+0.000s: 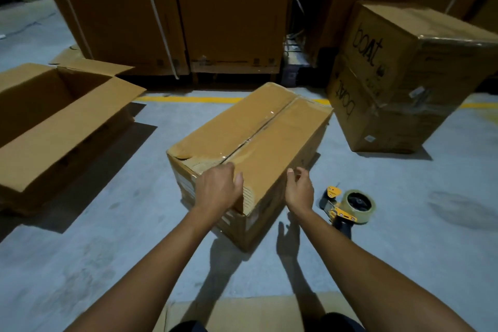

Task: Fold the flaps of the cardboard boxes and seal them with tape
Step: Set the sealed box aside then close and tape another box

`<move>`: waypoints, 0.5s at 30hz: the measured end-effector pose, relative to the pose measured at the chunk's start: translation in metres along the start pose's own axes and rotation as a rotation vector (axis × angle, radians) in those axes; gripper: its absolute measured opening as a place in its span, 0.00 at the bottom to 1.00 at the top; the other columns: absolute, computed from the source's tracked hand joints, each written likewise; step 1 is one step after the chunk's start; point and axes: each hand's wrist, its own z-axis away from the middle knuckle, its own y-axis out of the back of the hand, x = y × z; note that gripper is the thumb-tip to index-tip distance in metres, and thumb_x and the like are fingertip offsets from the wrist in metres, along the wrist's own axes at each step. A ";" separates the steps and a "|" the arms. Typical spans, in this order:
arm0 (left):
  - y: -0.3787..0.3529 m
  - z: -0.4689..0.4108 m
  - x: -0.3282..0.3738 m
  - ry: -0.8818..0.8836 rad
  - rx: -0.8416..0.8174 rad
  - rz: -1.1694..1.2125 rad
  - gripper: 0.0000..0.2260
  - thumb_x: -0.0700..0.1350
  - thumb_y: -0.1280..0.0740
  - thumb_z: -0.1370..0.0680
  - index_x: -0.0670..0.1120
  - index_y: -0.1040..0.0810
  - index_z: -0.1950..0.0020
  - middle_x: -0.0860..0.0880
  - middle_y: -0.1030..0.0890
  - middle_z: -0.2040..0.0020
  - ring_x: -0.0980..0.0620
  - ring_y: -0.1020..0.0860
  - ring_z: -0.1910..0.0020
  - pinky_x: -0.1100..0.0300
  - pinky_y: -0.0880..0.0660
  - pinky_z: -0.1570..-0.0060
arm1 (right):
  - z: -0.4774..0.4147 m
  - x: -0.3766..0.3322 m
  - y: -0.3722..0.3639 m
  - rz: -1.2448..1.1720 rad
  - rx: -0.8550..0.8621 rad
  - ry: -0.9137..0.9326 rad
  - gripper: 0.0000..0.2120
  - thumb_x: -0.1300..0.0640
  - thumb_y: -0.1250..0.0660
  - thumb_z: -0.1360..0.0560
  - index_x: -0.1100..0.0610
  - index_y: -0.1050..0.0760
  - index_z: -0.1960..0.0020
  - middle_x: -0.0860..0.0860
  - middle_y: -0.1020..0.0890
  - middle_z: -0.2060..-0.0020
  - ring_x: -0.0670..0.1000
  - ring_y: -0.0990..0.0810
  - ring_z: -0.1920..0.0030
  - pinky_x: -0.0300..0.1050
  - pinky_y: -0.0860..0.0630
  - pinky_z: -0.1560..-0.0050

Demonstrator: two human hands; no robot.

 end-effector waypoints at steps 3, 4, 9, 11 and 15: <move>-0.024 -0.018 0.027 -0.250 -0.163 0.098 0.15 0.55 0.37 0.21 0.46 0.24 0.42 0.45 0.23 0.43 0.45 0.26 0.41 0.51 0.26 0.47 | -0.009 0.036 0.019 0.069 0.027 -0.150 0.21 0.50 0.38 0.17 0.58 0.32 0.28 0.59 0.23 0.36 0.62 0.23 0.39 0.54 0.25 0.44; -0.034 -0.024 0.034 -0.285 -0.254 0.105 0.18 0.56 0.36 0.21 0.47 0.26 0.36 0.44 0.26 0.36 0.45 0.30 0.36 0.50 0.28 0.40 | -0.014 0.050 0.028 0.112 0.028 -0.185 0.20 0.52 0.36 0.18 0.58 0.30 0.30 0.59 0.21 0.39 0.62 0.22 0.41 0.52 0.25 0.47; -0.073 -0.045 0.058 -0.282 -0.379 0.015 0.32 0.58 0.37 0.21 0.50 0.44 0.20 0.43 0.47 0.19 0.43 0.49 0.20 0.42 0.51 0.22 | -0.033 0.112 0.071 0.384 0.046 -0.414 0.18 0.54 0.33 0.26 0.60 0.27 0.38 0.62 0.24 0.39 0.66 0.25 0.38 0.55 0.26 0.41; -0.083 -0.047 0.057 -0.259 -0.334 0.022 0.33 0.57 0.37 0.21 0.52 0.46 0.19 0.45 0.48 0.18 0.45 0.51 0.20 0.44 0.53 0.22 | -0.036 0.130 0.083 0.418 0.070 -0.503 0.25 0.52 0.31 0.25 0.61 0.32 0.33 0.63 0.28 0.36 0.66 0.27 0.36 0.57 0.27 0.41; -0.091 -0.046 0.050 -0.253 -0.289 0.075 0.33 0.56 0.36 0.21 0.53 0.45 0.19 0.46 0.47 0.18 0.46 0.50 0.20 0.45 0.53 0.22 | -0.041 0.168 0.088 0.339 0.067 -0.561 0.38 0.47 0.24 0.28 0.63 0.38 0.29 0.64 0.29 0.35 0.66 0.26 0.35 0.57 0.26 0.40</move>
